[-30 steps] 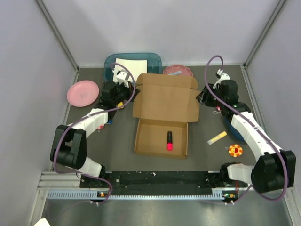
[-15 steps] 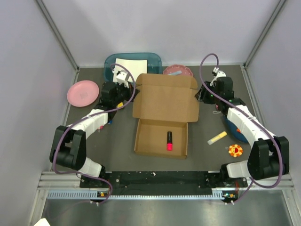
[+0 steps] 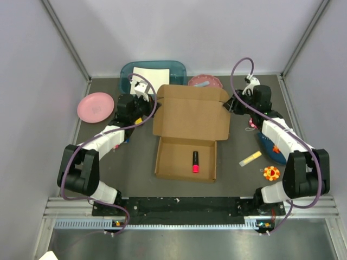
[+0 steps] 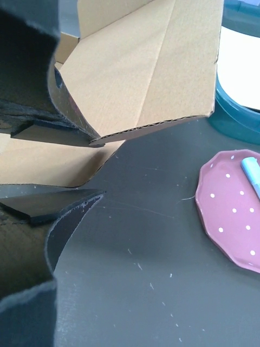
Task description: Fold the paper box
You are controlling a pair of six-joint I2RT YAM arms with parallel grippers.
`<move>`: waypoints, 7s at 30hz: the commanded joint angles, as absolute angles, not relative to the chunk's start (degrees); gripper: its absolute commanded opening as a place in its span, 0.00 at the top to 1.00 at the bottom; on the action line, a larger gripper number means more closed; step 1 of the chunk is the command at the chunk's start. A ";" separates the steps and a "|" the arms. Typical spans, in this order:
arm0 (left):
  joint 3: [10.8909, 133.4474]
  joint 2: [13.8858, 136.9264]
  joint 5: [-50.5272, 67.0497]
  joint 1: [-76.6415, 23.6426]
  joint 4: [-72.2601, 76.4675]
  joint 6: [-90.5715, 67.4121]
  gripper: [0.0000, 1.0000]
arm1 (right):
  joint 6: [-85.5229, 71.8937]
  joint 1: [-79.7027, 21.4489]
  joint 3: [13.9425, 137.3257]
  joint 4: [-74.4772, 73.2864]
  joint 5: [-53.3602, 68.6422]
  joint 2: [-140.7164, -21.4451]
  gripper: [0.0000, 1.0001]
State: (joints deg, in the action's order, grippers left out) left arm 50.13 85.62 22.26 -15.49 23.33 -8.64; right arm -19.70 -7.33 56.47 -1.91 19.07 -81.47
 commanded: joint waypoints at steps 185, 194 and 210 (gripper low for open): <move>52.03 65.30 21.09 -18.90 -12.13 -4.75 1.00 | -15.29 -26.28 55.20 -32.79 7.11 -56.69 0.43; 51.77 64.51 21.36 -19.16 -12.22 -4.92 1.00 | -16.26 -26.28 53.09 -27.42 6.95 -59.33 0.51; 51.68 64.42 20.74 -19.25 -12.22 -5.01 1.00 | -15.73 -26.19 52.74 -26.28 4.04 -58.62 0.84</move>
